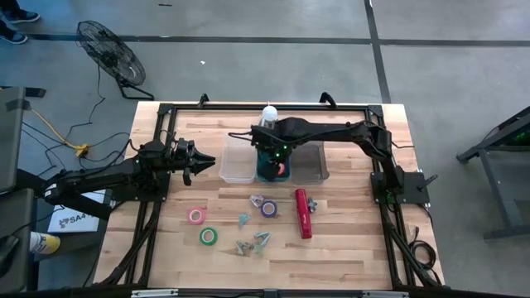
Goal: Pick and place Stapler, Stapler remover, tape
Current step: Put the violet tape into the blue bin
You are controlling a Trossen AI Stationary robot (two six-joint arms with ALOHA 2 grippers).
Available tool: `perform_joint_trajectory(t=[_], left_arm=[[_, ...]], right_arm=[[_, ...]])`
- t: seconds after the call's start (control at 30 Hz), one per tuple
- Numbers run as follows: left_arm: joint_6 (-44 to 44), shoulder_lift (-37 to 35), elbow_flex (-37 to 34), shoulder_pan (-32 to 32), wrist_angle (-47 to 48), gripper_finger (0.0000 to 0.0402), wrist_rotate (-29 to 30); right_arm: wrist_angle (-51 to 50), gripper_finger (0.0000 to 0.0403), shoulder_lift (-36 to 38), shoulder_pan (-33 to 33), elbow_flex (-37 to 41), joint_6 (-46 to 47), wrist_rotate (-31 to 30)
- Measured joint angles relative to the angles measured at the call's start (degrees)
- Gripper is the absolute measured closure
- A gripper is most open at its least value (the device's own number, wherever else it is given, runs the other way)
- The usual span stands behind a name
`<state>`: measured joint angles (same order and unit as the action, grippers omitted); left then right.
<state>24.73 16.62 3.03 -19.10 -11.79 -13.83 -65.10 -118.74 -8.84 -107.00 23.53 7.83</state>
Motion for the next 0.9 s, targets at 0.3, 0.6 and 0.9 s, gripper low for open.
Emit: perform_joint_trajectory(t=[0.3,0.6,0.9], left_arm=[[0.0,0.0,0.0,0.0,0.0,0.0312,0.0],[0.0,0.0,0.0,0.0,0.0,0.0312,-0.1],[0.0,0.0,0.0,0.0,0.0,0.0312,-0.1]], right_arm=[[0.1,0.0178,1.6,6.0,0.0,-4.6,-0.3],[-0.1,0.0183,1.5,13.9,0.0,-8.6,-2.1],[0.2,0.0183,1.0,17.3,0.0,-0.7,-6.4]])
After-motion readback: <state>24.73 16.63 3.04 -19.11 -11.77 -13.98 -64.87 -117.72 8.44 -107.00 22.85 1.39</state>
